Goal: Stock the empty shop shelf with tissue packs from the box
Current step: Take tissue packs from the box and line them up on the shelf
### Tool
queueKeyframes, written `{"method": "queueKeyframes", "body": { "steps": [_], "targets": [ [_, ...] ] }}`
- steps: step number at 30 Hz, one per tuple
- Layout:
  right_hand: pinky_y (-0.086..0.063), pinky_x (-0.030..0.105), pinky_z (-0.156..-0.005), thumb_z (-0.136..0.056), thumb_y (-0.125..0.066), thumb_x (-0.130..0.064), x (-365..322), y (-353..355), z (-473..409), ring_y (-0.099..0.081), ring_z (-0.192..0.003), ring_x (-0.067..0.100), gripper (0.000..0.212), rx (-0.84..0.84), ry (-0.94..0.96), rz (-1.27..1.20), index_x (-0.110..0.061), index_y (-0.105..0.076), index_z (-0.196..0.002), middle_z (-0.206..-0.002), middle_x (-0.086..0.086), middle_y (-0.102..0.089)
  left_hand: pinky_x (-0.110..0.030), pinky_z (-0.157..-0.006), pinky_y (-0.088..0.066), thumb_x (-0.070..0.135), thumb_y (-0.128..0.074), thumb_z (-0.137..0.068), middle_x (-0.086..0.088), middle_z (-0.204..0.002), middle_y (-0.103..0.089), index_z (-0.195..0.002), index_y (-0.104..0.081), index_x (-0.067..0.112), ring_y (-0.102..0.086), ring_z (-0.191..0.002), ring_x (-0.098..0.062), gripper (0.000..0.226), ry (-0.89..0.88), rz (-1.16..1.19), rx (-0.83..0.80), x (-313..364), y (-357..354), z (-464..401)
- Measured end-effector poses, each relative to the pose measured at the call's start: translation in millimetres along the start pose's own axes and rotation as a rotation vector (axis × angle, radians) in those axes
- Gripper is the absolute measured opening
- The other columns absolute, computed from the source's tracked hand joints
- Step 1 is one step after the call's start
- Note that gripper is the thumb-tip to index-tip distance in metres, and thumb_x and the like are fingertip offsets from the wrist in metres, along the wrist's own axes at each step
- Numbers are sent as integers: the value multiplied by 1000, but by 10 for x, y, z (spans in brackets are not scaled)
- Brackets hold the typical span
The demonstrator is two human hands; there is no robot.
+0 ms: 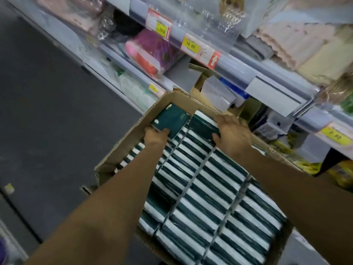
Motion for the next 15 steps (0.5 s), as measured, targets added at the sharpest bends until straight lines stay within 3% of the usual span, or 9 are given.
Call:
{"method": "queueKeyframes", "body": {
  "steps": [2, 5, 7, 10, 13, 15],
  "targets": [
    [-37, 42, -96, -90, -56, -44, -18, -46, -26, -45, -121, 28, 57, 8, 17, 54, -14, -42, -137, -131, 10, -52, -33, -93, -49, 36, -78, -82, -11, -126, -61, -136, -45, 0, -60, -112, -30, 73, 15, 86, 36, -24, -71, -99],
    [-36, 40, -96, -90, -56, -49, -45, -99, -63, -43, -122, 28, 63, -8, 21, 106, -10, -42, -137, -132, 11, -50, -43, -102, -48, 50, -86, -63, -10, -135, -58, -138, -44, 5, -58, -119, -30, 97, 125, 253, 56, -84, -160, -292],
    [-39, 39, -94, -91, -55, -48, -45, -101, -90, -42, -123, 27, 61, -13, 21, 107, -9, -43, -137, -132, 10, -50, -39, -98, -49, 47, -83, -71, -11, -137, -56, -139, -45, 6, -56, -122, -31, 88, 202, 328, -6, -15, -176, -195],
    [-42, 38, -91, -91, -57, -43, -34, -43, -78, -43, -122, 26, 53, -10, -8, 18, -12, -48, -133, -129, 8, -52, -36, -80, -51, 29, -74, -85, -18, -135, -56, -137, -49, 0, -59, -120, -33, 65, 205, 357, -78, 62, -184, -127],
    [-40, 39, -94, -89, -59, -39, -24, 92, 44, -45, -119, 26, 44, 20, -35, -120, -16, -54, -126, -124, 7, -56, -33, -81, -49, 28, -74, -86, -20, -134, -56, -138, -46, -4, -59, -119, -31, 67, 212, 387, -97, 152, -74, 55],
    [-40, 38, -94, -89, -60, -37, -4, 252, 194, -50, -115, 26, 41, 46, -72, -231, -16, -55, -123, -121, 7, -59, -30, -79, -47, 26, -78, -82, -17, -118, -63, -136, -47, -3, -60, -97, -22, 68, 232, 432, -99, 183, 52, 225]
  ]
}}
Point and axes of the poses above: each hand's wrist, its own z-axis away from the middle knuckle, its own y-axis out of the back of the hand, x = y × z, the point moved 4 cm from there along -z, towards the middle knuckle
